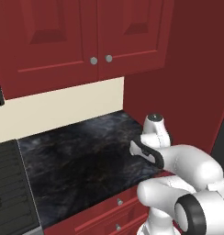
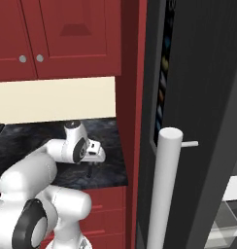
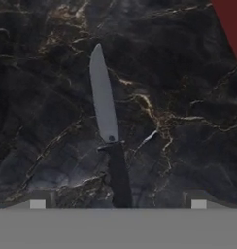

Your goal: Retrieve the butter from the fridge and place it on a plate on the dining table. Then retrieve the butter knife by the fridge and place it near the plate.

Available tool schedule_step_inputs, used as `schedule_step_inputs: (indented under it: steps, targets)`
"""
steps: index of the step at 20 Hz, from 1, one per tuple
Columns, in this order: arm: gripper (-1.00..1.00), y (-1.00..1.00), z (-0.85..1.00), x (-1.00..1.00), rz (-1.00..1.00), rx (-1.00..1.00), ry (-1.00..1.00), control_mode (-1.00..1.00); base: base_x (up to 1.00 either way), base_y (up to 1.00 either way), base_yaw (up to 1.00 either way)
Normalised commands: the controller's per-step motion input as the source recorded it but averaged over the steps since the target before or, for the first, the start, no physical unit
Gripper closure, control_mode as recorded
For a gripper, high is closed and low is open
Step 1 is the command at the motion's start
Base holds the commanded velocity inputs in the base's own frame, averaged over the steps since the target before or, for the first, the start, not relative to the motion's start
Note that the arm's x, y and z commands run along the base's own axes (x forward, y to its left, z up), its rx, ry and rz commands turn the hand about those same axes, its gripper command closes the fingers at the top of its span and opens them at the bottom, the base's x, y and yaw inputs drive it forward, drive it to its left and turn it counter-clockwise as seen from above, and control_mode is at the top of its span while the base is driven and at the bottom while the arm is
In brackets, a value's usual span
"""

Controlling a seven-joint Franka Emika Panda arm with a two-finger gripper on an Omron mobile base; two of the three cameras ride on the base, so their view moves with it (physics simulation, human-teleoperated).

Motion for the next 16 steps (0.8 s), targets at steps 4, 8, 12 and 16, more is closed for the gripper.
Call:
schedule_step_inputs:
  steps: [4,8,12,16]
  targets:
    - [-1.00,0.00,-0.33,0.21,0.00,0.00,0.00,-1.00,0.00,0.00,0.00]
    - [-1.00,0.00,-0.38,0.04,0.00,0.00,0.01,-1.00,0.00,0.00,0.00]
    - [-1.00,0.00,-0.41,0.00,0.00,0.00,0.07,-1.00,0.00,0.00,0.00]
    - [-1.00,0.00,-0.35,0.00,0.00,0.00,0.06,-1.00,0.00,0.00,0.00]
